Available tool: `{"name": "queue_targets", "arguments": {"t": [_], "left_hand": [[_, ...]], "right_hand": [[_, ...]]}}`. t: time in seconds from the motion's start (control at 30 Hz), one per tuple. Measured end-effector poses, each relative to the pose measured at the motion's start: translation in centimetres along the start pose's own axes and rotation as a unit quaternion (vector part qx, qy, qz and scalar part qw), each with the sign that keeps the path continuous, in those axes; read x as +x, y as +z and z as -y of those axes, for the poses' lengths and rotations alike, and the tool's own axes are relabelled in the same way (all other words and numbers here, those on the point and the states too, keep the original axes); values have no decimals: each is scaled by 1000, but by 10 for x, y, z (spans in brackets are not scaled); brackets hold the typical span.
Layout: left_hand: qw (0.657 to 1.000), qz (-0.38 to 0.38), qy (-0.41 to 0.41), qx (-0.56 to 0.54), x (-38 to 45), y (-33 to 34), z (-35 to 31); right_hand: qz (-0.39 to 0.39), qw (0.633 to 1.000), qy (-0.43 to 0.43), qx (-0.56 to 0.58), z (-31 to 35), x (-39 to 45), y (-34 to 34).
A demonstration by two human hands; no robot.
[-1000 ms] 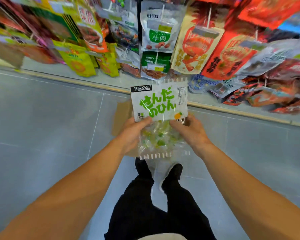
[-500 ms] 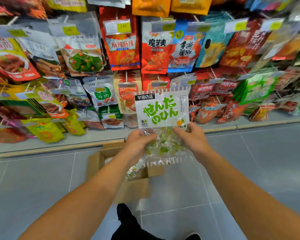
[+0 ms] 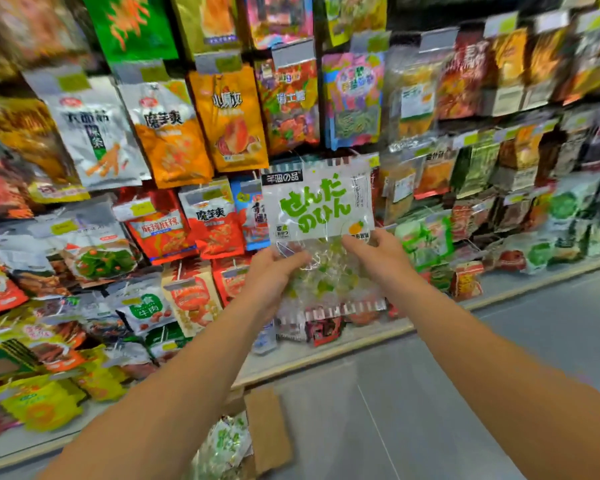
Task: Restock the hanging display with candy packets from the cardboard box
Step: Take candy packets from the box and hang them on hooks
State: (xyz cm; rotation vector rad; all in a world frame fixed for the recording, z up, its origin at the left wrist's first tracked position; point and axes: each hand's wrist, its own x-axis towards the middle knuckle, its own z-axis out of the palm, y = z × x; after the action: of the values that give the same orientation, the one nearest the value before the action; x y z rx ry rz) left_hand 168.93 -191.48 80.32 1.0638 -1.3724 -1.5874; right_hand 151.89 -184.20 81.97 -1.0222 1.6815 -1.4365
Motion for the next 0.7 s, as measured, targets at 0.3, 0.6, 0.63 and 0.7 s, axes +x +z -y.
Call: {"name": "queue_targets", "arguments": {"t": [0.3,0.6,0.63,0.7], "left_hand": [[996,-28,82,1,102,59,-85],[984,-26,174,6,213,106,-195],[984,-27,178,13,228,113,-208],[982,-31,184,37,251,121,-222]], "right_hand": [[-13,995,-92,-26,80,111,-51],[-59,982,-169,-54,164,232,-84],[-67,981,-172,-52,174,246,-91],[-70,981,-173,-61,186,264,-101]]}}
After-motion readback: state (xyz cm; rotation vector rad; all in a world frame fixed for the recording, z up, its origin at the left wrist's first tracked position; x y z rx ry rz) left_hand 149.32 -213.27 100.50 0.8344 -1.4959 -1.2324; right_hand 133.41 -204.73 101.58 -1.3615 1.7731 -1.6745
